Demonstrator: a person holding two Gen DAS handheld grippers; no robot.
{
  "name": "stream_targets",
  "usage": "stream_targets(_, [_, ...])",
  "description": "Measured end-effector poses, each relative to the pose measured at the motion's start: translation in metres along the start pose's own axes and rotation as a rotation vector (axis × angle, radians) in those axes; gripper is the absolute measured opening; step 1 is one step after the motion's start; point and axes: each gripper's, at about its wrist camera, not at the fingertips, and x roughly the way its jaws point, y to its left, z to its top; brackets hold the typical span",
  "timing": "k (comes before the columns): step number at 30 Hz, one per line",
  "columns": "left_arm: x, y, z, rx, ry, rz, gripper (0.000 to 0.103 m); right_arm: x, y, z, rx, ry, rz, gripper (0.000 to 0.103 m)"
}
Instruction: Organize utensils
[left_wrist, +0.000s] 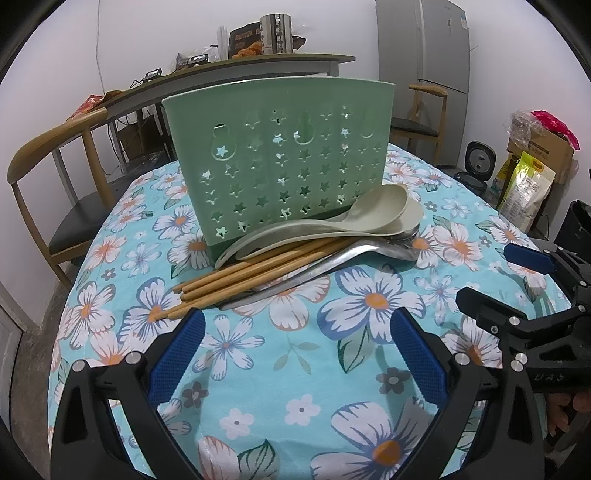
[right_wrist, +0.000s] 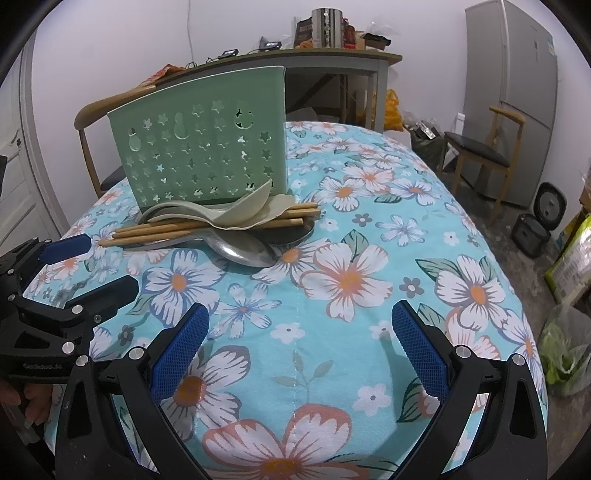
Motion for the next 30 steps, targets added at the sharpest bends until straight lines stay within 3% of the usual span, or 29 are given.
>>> stream_targets(16, [-0.003,-0.001,0.003,-0.008,-0.017,0.011,0.098,-0.004,-0.006,0.006,0.033,-0.025,0.02,0.095])
stream_targets(19, [-0.002,0.002,0.006,-0.041,-0.015,-0.004,0.098,-0.01,-0.008,0.012,0.063,-0.043,0.073,0.095])
stream_targets(30, [0.009,-0.004,0.02,-0.065,0.013,0.053,0.098,-0.023,-0.004,0.032,0.085,-0.092,0.098,0.095])
